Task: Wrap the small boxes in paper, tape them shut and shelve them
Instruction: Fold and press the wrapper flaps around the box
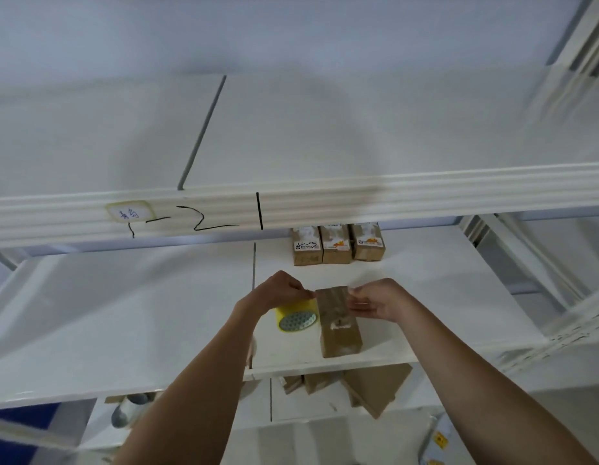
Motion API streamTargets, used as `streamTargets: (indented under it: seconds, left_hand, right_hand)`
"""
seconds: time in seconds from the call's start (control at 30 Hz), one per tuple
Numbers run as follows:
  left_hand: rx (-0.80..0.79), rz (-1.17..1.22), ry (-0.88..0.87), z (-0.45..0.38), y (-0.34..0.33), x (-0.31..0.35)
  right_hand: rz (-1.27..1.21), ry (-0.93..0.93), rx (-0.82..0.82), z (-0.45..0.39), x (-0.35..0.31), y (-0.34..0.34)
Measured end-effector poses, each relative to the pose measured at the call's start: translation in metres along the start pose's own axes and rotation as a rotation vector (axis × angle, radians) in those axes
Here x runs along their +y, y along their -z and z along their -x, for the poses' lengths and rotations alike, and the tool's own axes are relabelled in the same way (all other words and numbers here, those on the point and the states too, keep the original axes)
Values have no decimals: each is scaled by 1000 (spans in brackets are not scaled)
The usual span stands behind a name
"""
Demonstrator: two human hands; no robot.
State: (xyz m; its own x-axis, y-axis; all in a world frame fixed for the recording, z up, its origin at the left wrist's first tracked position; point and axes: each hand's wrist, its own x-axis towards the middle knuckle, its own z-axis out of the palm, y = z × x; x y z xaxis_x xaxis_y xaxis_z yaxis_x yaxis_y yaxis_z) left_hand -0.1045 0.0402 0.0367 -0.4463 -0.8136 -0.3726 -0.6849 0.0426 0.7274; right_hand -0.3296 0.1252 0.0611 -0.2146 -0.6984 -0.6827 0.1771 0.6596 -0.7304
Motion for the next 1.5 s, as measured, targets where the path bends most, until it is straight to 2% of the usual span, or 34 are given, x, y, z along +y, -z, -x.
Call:
streamTargets:
  seconds: [0.23, 0.53, 0.6, 0.8, 0.93, 1.07, 1.5]
  left_hand:
    - [-16, -222, 63, -12, -21, 2]
    - [17, -345, 112, -20, -32, -5]
    - [35, -373, 111, -20, -34, -8]
    - [66, -391, 118, -25, -39, -8]
    - [25, -411, 118, -27, -45, -6]
    - [26, -419, 143, -31, -47, -7]
    - [47, -426, 147, -35, -51, -11]
  right_hand:
    - [75, -55, 30, -14, 10, 19]
    - [131, -123, -8, -27, 20, 16]
    - [130, -121, 23, -29, 19, 18]
    - [160, -127, -1, -36, 22, 23]
    - [238, -81, 77, -43, 28, 27]
    - [172, -77, 71, -40, 30, 28]
    - [229, -33, 143, -48, 35, 21]
